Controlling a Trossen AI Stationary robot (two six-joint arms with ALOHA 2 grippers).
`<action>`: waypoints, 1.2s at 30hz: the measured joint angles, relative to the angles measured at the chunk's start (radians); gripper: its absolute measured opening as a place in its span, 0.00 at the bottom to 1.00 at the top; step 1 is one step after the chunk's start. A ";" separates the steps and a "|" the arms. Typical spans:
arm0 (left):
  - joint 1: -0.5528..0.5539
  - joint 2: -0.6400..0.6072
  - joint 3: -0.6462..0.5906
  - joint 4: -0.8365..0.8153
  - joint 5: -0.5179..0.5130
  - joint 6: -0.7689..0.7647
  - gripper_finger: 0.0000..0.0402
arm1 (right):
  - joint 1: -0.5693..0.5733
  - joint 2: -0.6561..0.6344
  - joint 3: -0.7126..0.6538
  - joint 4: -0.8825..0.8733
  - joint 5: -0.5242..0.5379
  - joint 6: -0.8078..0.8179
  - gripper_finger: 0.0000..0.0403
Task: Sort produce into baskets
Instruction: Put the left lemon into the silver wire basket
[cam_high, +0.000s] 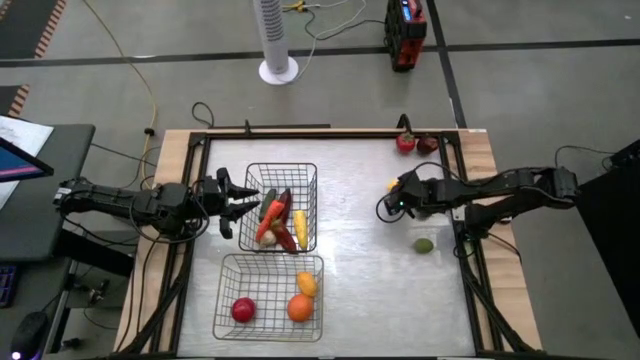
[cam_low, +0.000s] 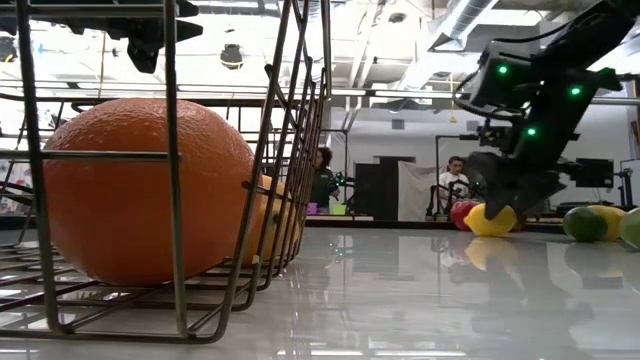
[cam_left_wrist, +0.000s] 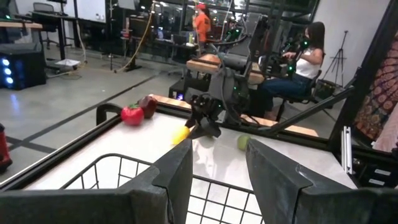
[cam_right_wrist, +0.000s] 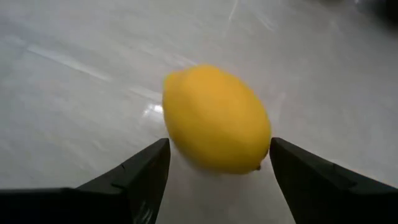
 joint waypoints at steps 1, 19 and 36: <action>0.000 0.000 0.000 0.000 -0.001 0.001 0.34 | -0.011 0.000 0.000 0.017 0.000 -0.019 0.75; 0.000 0.000 0.000 -0.002 -0.005 0.001 0.34 | -0.135 0.001 0.000 0.170 -0.143 -0.454 0.75; 0.000 0.000 0.000 -0.005 -0.004 0.003 0.34 | -0.193 0.056 0.002 0.254 -0.276 -0.636 0.65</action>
